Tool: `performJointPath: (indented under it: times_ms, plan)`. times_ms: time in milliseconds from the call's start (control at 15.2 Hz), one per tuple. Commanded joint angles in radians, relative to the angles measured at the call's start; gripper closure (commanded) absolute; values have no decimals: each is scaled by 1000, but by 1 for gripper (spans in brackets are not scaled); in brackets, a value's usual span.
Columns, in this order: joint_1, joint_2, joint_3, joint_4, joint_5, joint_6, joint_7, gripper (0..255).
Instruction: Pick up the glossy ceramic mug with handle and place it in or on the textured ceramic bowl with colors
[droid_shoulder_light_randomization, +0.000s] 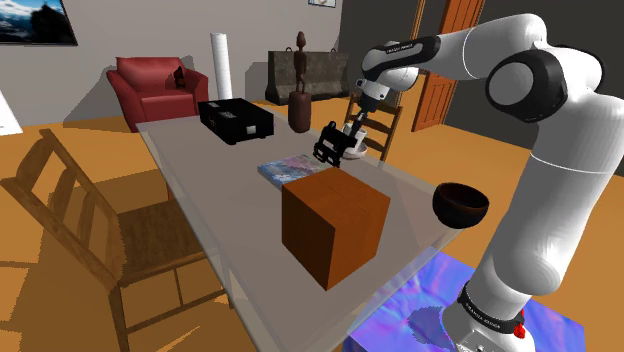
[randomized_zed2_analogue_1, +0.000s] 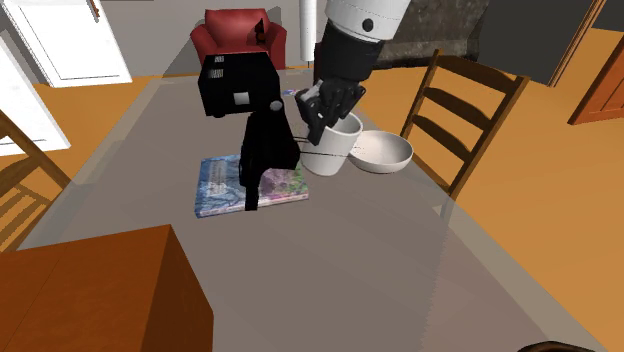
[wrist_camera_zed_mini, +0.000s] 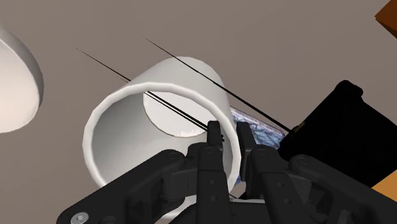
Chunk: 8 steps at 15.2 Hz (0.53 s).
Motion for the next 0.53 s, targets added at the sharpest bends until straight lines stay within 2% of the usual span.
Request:
performJointPath:
  times_ms: [0,330,462]
  plan:
    - [0,-4,0,22,-6,-24,10,255]
    - [-1,-9,-2,73,-15,-77,28,255]
    - [-3,-85,-9,-6,-49,-66,22,255]
